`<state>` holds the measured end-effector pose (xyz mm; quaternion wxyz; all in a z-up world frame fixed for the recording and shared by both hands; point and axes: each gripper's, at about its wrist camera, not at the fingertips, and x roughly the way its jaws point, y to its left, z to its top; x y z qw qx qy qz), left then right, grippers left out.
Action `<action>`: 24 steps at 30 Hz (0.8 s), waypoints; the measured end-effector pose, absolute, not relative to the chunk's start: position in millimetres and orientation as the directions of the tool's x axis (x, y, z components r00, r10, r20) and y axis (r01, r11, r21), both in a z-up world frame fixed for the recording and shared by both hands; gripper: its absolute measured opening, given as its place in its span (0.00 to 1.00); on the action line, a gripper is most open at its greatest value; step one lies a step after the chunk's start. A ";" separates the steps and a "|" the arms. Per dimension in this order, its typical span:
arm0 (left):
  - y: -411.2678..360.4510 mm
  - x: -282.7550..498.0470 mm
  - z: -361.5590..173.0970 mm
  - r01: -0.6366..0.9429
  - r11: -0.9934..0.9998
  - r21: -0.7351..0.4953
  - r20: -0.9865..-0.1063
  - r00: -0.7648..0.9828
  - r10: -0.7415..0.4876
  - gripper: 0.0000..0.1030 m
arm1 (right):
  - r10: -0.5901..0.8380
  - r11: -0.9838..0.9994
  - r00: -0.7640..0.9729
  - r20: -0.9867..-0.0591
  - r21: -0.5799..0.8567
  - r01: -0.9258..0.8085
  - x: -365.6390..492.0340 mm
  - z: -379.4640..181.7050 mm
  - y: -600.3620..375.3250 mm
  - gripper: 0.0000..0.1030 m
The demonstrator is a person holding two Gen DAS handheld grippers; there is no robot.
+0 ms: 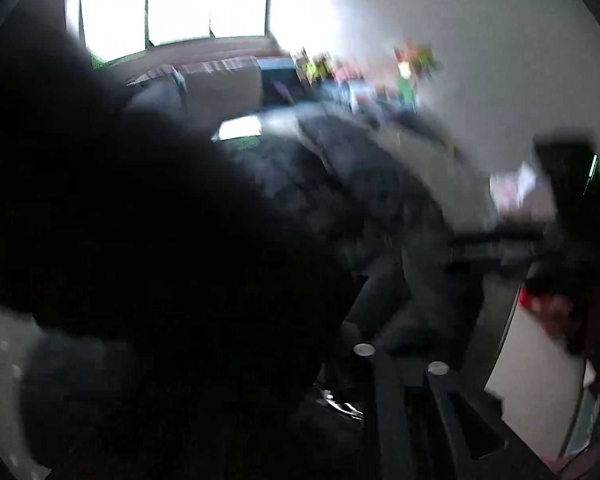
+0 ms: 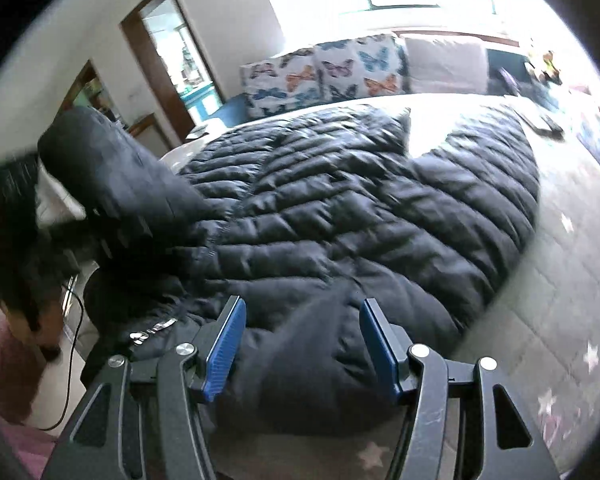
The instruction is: Fold large clothes
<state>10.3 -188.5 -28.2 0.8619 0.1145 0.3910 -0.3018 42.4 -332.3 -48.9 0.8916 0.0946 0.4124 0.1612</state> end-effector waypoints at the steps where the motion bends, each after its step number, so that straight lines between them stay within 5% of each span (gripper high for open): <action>1: -196.3 8.0 -38.9 0.617 0.786 -0.021 -0.751 0.509 -0.420 0.33 | 0.364 0.930 0.606 -0.707 0.309 -0.198 41.1 -51.6 -336.5 0.63; 5: -217.2 -7.4 -57.4 0.657 0.752 -0.048 -0.757 0.468 -0.457 0.70 | 0.349 0.934 0.608 -0.713 0.319 -0.161 35.8 -56.8 -349.5 0.63; 14: -155.4 -22.1 -13.0 0.634 0.767 -0.100 -0.689 0.512 -0.512 0.74 | 0.303 0.948 0.627 -0.717 0.296 -0.120 31.3 -47.0 -363.2 0.63; 19: -53.5 7.8 34.6 0.459 0.884 -0.088 -0.645 0.650 -0.402 0.74 | 0.269 0.954 0.689 -0.673 0.283 -0.096 27.4 -23.4 -376.6 0.63; 24: 38.4 56.8 28.5 0.277 0.946 -0.171 -0.682 0.659 -0.316 0.74 | 0.314 0.943 0.705 -0.636 0.299 -0.150 43.6 -8.7 -362.6 0.63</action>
